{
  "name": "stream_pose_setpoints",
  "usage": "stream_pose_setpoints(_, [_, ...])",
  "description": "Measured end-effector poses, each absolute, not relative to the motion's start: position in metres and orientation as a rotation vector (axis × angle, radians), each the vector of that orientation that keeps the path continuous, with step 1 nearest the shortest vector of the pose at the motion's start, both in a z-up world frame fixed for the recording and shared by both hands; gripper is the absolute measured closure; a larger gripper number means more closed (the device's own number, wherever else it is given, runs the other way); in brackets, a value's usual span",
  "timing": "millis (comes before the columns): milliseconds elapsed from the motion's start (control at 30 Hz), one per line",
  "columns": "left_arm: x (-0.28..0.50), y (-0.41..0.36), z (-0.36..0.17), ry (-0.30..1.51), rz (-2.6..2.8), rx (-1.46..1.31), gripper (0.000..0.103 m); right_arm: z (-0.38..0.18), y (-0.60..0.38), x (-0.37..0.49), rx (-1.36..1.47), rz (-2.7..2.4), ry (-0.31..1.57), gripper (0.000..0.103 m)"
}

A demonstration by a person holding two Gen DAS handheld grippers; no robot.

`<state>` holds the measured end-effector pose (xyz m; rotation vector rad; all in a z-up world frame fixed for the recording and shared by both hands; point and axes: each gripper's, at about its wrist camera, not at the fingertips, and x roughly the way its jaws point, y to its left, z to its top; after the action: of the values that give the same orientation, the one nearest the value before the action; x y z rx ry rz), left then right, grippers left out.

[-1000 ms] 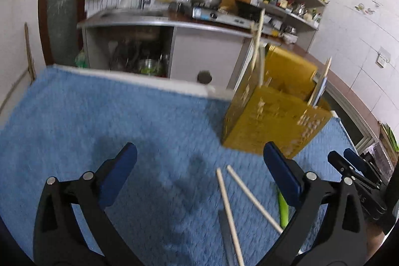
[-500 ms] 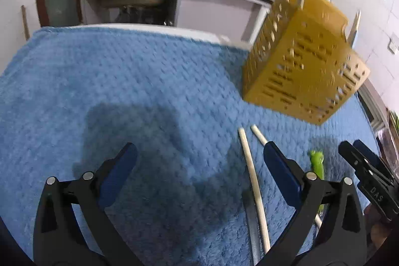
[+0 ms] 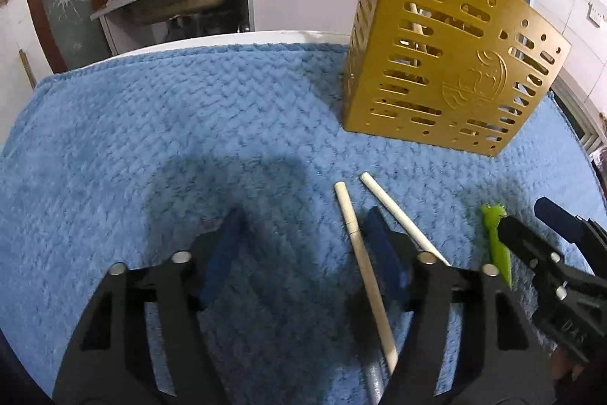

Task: Organize utensils
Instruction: 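Grasp a wooden chopstick with the left gripper while the right gripper grasps the green frog fork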

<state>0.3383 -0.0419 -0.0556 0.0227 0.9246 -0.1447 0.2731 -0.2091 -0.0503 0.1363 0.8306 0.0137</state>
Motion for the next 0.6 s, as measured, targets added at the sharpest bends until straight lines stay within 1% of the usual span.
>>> stream_pose_setpoints(67, [0.338,-0.039,-0.054,0.924,-0.142,0.018,0.049,-0.054,-0.208,0.274,0.131,0.012,0.846,0.043])
stream_pose_setpoints(100, [0.338,-0.038,-0.053,0.921,-0.144,0.012,0.055,-0.056,-0.207,0.275,0.139,0.019,0.854,0.050])
stream_pose_setpoints(133, [0.339,-0.037,-0.053,0.921,-0.147,0.010,0.062,-0.058,-0.208,0.276,0.154,0.030,0.861,0.051])
stream_pose_setpoints(167, [0.340,-0.037,-0.053,0.921,-0.150,0.009,0.063,-0.058,-0.208,0.277,0.154,0.026,0.861,0.052])
stream_pose_setpoints(233, [0.341,-0.036,-0.052,0.921,-0.153,0.006,0.069,-0.057,-0.207,0.277,0.143,0.018,0.861,0.063])
stream_pose_setpoints(267, [0.342,-0.037,-0.052,0.919,-0.155,0.008,0.071,-0.057,-0.208,0.277,0.142,0.016,0.860,0.067])
stream_pose_setpoints(300, [0.341,-0.037,-0.051,0.917,-0.164,0.009,0.077,-0.057,-0.209,0.277,0.151,0.026,0.861,0.072])
stream_pose_setpoints(333, [0.341,-0.039,-0.051,0.917,-0.174,0.008,0.079,-0.056,-0.210,0.277,0.158,0.033,0.862,0.077])
stream_pose_setpoints(400, [0.339,-0.042,-0.050,0.909,-0.170,0.028,0.081,-0.055,-0.211,0.277,0.156,0.034,0.861,0.080])
stream_pose_setpoints(500, [0.336,-0.043,-0.050,0.900,-0.174,0.053,0.085,-0.053,-0.214,0.277,0.149,0.034,0.860,0.080])
stream_pose_setpoints(567, [0.334,-0.042,-0.048,0.900,-0.192,0.049,0.091,-0.052,-0.219,0.277,0.140,0.027,0.859,0.081])
stream_pose_setpoints(600, [0.334,-0.041,-0.047,0.907,-0.228,0.029,0.101,-0.051,-0.223,0.277,0.138,0.019,0.856,0.081])
